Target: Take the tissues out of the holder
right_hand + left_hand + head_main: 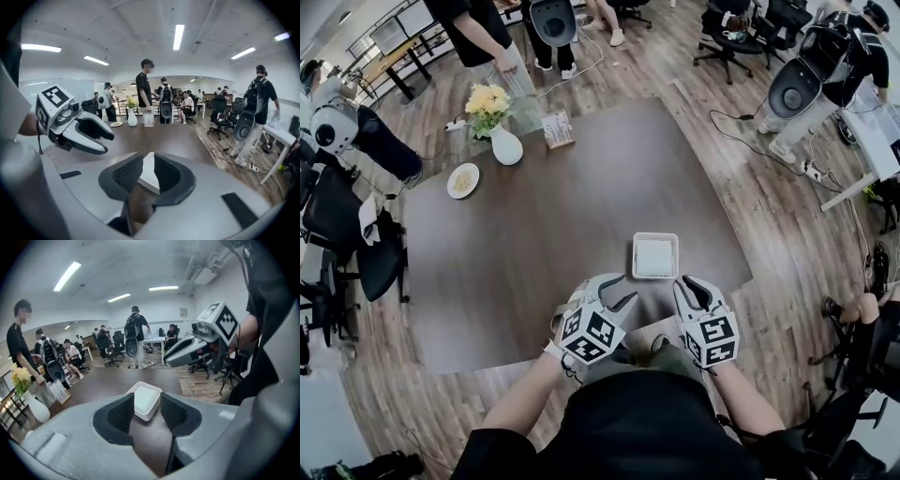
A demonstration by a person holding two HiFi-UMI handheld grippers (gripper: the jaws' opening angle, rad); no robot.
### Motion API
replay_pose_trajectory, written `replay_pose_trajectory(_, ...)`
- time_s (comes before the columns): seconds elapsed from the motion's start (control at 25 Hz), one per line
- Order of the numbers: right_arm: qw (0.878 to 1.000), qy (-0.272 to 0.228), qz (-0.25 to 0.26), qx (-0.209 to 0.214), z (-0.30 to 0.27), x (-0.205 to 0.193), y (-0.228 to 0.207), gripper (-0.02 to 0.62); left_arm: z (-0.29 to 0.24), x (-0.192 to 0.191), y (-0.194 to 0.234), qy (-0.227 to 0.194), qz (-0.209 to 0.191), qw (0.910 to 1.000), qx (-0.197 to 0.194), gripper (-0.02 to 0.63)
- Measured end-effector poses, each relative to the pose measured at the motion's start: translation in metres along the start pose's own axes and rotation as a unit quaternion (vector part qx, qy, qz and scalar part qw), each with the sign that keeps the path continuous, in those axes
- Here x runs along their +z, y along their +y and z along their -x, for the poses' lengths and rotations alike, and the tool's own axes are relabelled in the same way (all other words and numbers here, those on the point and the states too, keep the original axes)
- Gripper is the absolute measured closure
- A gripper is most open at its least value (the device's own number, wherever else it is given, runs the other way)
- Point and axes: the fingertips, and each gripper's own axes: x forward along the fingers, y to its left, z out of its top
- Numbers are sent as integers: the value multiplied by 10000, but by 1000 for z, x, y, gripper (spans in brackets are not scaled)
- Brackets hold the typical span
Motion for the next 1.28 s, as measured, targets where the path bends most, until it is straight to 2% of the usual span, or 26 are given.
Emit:
replay_pose_trajectory(0.08, 9982, 151, 563, 125, -11, -2, 1, 512, -13, -3, 2, 206, -319, 9991, -177, 431)
replay_pose_trajectory(0.16, 9903, 380, 1304, 286, -23, -8, 2, 500, -27, -6, 5, 396, -571, 9971, -300, 431)
replay_pose_trajectory(0.28, 9674, 900, 2283, 620, -41, -26, 3, 477, -46, -13, 8, 788, -1019, 9910, -364, 431)
replay_pose_trajectory(0.4, 9460, 1407, 2748, 991, -56, -44, -1, 451, -68, -22, 9, 1182, -1450, 9813, -455, 431)
replay_pose_trajectory(0.48, 9367, 1624, 2863, 1194, -66, -51, -6, 437, -84, -29, 8, 1383, -1580, 9758, -614, 430)
replay_pose_trajectory(0.68, 9189, 1998, 3005, 1590, -91, -60, -19, 412, -120, -43, 18, 1691, -1374, 9706, -1022, 430)
replay_pose_trajectory(0.88, 8949, 2328, 3282, 1929, -110, -70, -24, 394, -137, -48, 25, 2076, -1839, 9512, -1350, 430)
replay_pose_trajectory(1.28, 8790, 2544, 3308, 2307, -134, -88, -24, 396, -161, -57, 17, 2391, -1690, 9360, -1955, 428)
